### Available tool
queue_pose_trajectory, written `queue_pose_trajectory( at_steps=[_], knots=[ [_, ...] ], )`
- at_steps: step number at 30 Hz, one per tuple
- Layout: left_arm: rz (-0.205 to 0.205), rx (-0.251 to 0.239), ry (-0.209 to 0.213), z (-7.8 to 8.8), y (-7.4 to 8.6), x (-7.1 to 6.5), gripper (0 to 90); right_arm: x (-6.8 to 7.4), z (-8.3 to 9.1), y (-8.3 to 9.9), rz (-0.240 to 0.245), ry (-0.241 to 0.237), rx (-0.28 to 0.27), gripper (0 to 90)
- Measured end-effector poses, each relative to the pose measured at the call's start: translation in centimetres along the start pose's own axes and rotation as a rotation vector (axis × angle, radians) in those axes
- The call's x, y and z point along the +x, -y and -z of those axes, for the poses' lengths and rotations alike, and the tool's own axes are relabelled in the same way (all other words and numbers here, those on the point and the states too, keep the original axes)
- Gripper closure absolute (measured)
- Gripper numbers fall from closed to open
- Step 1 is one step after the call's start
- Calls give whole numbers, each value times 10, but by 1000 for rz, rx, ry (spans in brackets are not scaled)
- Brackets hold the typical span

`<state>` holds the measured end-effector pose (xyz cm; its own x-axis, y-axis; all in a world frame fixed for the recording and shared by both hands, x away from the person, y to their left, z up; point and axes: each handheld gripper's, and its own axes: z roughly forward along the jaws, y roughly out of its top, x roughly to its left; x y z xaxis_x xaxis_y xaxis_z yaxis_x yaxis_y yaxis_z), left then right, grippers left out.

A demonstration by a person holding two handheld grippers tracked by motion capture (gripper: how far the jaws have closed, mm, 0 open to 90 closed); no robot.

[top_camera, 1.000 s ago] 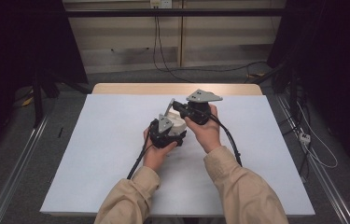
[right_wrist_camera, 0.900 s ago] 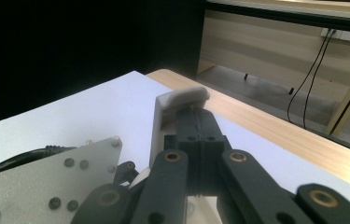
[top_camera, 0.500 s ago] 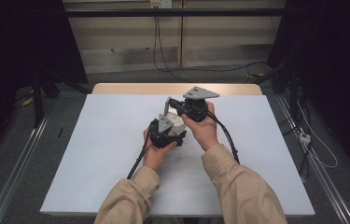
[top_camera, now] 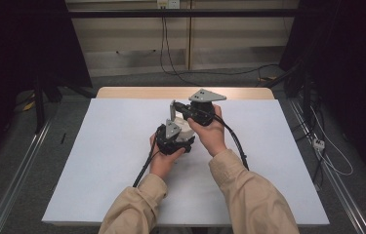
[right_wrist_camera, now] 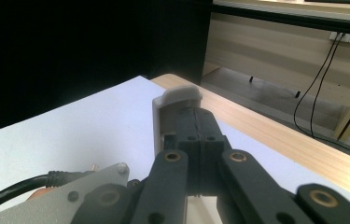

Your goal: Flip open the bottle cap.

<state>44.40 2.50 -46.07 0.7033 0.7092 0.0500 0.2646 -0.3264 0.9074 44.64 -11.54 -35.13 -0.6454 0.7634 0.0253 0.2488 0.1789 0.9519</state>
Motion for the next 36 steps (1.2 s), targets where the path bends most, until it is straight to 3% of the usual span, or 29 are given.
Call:
queue_pose_trajectory(
  at_steps=[36],
  knots=[
    [20, -2, -2, 0, 0, -1, 188, 4, -16, -1, 9, -24, 17, 900]
  ],
)
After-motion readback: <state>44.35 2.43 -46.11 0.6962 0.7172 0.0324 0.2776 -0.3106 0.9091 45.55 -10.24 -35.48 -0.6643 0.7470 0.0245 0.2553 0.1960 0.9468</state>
